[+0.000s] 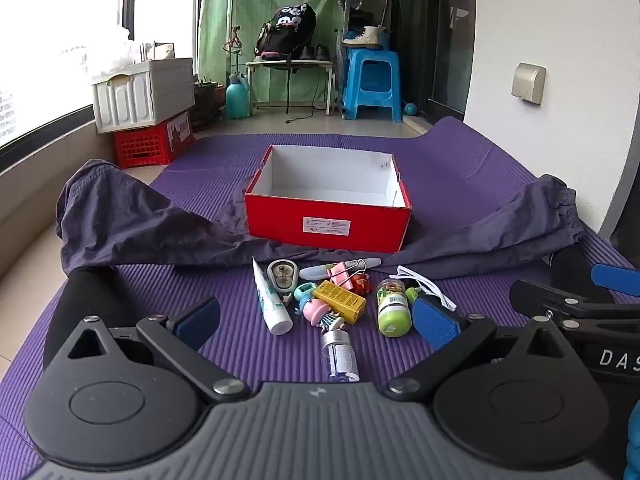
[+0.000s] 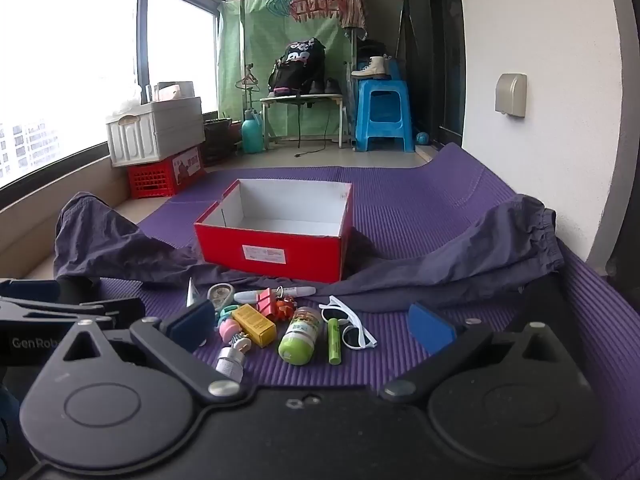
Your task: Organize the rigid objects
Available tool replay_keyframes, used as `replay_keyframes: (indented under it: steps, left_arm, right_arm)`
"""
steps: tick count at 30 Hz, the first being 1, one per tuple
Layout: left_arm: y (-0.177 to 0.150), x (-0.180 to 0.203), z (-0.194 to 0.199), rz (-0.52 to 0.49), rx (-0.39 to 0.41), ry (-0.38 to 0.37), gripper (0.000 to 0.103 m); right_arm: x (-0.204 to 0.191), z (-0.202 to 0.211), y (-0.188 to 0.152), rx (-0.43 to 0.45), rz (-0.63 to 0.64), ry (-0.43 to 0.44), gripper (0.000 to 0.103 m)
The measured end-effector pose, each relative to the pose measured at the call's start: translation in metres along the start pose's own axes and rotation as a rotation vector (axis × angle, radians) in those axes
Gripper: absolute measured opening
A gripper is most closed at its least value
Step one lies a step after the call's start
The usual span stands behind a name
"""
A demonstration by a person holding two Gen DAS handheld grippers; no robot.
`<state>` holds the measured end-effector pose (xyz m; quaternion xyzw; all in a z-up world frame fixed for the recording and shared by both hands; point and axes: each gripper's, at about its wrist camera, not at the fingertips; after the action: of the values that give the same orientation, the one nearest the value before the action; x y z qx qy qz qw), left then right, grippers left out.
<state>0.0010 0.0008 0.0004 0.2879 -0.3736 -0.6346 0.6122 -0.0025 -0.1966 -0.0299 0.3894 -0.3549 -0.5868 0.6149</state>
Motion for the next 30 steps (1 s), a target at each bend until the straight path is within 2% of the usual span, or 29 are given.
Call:
replay_keyframes:
  steps: [7,30]
  left_arm:
    - [0.003,0.001,-0.001,-0.024,0.013,0.02,0.103]
    - [0.0,-0.001,0.001,-0.001,0.015,0.011,0.103]
  right_arm:
    - [0.004,0.0,0.002,-0.006,-0.017,-0.001,0.103]
    - [0.002,0.0,0.0,-0.001,-0.025,-0.003,0.103]
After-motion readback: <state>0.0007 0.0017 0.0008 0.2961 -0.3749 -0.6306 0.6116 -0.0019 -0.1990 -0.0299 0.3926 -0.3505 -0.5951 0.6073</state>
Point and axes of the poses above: each gripper's, at about its wrist camera, not at the fingertips, and z roughly against the way its jaws point, x to its right, y to its top, and after that the axes turned 6 degrees about -y, right-handed
